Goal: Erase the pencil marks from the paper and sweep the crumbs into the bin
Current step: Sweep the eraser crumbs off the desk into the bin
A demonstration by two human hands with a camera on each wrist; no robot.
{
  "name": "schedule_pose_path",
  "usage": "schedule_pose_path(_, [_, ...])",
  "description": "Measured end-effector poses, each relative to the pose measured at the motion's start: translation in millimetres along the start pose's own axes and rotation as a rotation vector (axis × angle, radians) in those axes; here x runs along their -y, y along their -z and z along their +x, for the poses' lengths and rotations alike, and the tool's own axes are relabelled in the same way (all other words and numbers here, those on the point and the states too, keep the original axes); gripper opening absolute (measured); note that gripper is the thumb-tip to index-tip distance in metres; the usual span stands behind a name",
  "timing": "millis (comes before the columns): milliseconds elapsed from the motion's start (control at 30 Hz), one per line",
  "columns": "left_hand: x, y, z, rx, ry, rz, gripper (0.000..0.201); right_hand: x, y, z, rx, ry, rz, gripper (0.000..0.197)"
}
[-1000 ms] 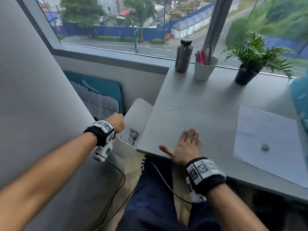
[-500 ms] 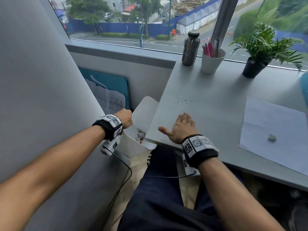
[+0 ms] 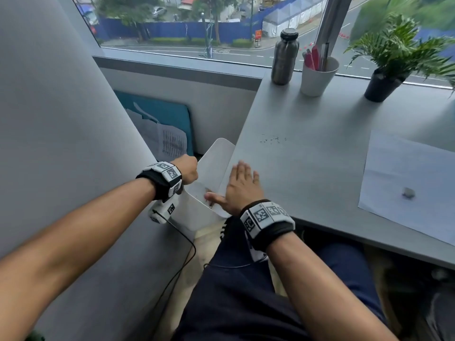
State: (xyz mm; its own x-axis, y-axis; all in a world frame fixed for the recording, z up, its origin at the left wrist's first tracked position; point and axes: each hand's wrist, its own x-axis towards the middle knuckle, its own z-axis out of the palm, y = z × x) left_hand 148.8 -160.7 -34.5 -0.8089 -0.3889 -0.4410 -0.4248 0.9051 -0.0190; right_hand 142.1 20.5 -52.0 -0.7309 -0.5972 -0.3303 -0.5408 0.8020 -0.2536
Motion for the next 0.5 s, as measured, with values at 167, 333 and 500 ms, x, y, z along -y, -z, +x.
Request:
schedule_pose_path(167, [4,-3,11,-0.008,-0.005,0.007,0.022,21,-12,-2,0.109,0.128,-0.058,0.140])
schedule_pose_path(333, [7,6,23,-0.027,-0.003,0.024,0.026,33,23,22,0.080,0.221,0.012,0.121])
schedule_pose_path(500, [4,14,36,-0.004,-0.004,0.053,0.029,-69,76,46,-0.050,-0.179,0.007,0.117])
